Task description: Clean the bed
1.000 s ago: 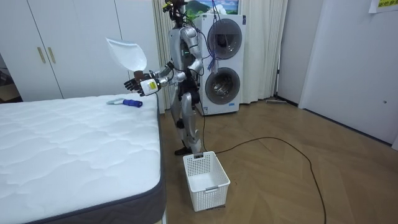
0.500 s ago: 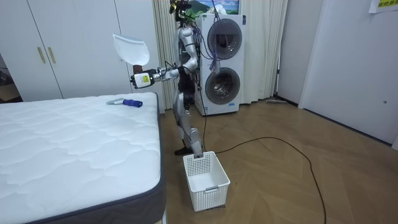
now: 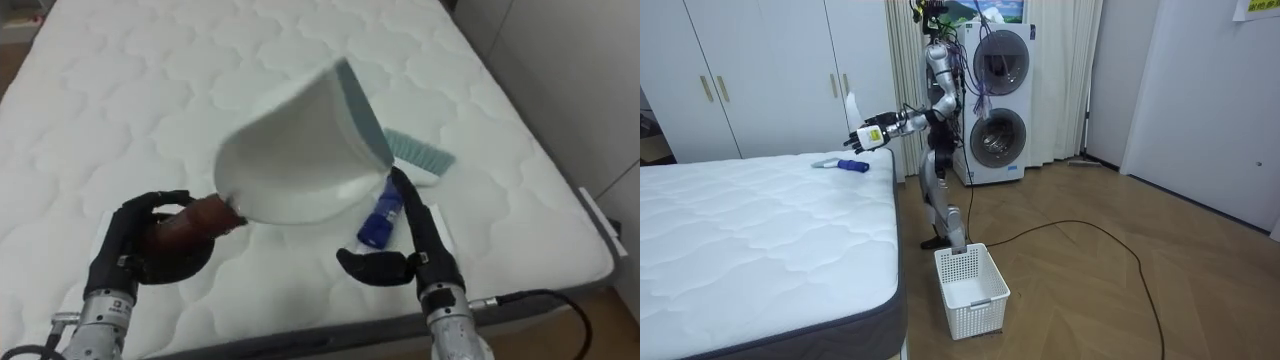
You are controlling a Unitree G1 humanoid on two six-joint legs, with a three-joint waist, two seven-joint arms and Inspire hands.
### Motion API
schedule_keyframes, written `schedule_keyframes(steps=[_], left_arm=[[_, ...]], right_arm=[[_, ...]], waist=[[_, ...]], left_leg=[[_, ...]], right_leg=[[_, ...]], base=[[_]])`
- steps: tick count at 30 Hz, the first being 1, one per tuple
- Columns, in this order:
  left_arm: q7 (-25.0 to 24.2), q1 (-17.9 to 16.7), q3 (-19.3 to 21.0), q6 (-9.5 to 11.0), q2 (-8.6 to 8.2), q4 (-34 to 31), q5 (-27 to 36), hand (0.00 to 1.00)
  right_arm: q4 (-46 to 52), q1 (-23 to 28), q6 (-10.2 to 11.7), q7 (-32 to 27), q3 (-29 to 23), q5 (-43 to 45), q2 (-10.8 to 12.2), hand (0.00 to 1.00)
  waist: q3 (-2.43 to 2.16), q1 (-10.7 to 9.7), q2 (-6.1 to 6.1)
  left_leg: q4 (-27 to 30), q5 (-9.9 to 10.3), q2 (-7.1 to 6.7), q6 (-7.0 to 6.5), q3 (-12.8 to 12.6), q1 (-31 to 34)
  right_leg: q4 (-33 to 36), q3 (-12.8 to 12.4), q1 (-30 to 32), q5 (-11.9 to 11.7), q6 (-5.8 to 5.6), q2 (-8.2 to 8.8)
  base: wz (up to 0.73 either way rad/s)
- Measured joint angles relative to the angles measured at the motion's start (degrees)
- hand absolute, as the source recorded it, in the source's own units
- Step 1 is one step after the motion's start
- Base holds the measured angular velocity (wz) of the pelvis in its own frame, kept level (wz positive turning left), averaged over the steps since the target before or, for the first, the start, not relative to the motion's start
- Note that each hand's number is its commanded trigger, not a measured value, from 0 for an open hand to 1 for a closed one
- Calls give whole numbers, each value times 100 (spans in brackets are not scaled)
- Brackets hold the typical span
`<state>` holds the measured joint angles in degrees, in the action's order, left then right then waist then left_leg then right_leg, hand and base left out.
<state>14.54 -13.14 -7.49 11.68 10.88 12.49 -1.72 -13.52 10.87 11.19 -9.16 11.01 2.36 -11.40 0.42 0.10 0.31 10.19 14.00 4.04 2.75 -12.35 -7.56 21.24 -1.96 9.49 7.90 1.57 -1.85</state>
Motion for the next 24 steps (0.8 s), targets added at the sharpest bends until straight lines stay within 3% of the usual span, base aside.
schedule_keyframes(steps=[4, 8, 15, 22, 24], left_arm=[[15, 53, 11, -1, 16, 739, -1, 0], [66, 66, 65, -66, 113, 1647, 346, 0], [128, -5, 497, -304, 42, 3544, 900, 0], [72, -152, 1129, -558, -52, 4543, 882, 0], [37, -262, 1242, -744, -77, 4604, 837, 0]], right_arm=[[-338, -3, -95, -27, -133, 15, 29, 0], [-1244, 6, -157, -79, -161, 4, 28, 0], [-2624, 163, -362, -89, -555, 27, 62, 0], [-4090, 81, -561, -10, -678, 4, 95, 0], [-4341, 141, -641, 85, -910, -1, 171, 0]], waist=[[5, -132, 27], [-11, -177, -13], [-35, -80, -97], [-49, 114, -184], [-43, 128, -171]], left_leg=[[-26, 88, -101, -105, 33, -62], [-63, 91, -60, -125, 117, -20], [-147, 81, -25, -140, 139, -120], [-255, 82, 37, -139, 89, -290], [-291, 85, 43, -139, 104, -312]], right_leg=[[151, 28, 15, 119, -84, 106], [-177, 107, -159, -49, -123, 83], [-493, 104, -336, -124, -151, 32], [-773, 80, -584, -194, -158, -43], [-883, 90, -658, -220, -176, -44]], base=[[8], [9], [-1], [-2], [6]])
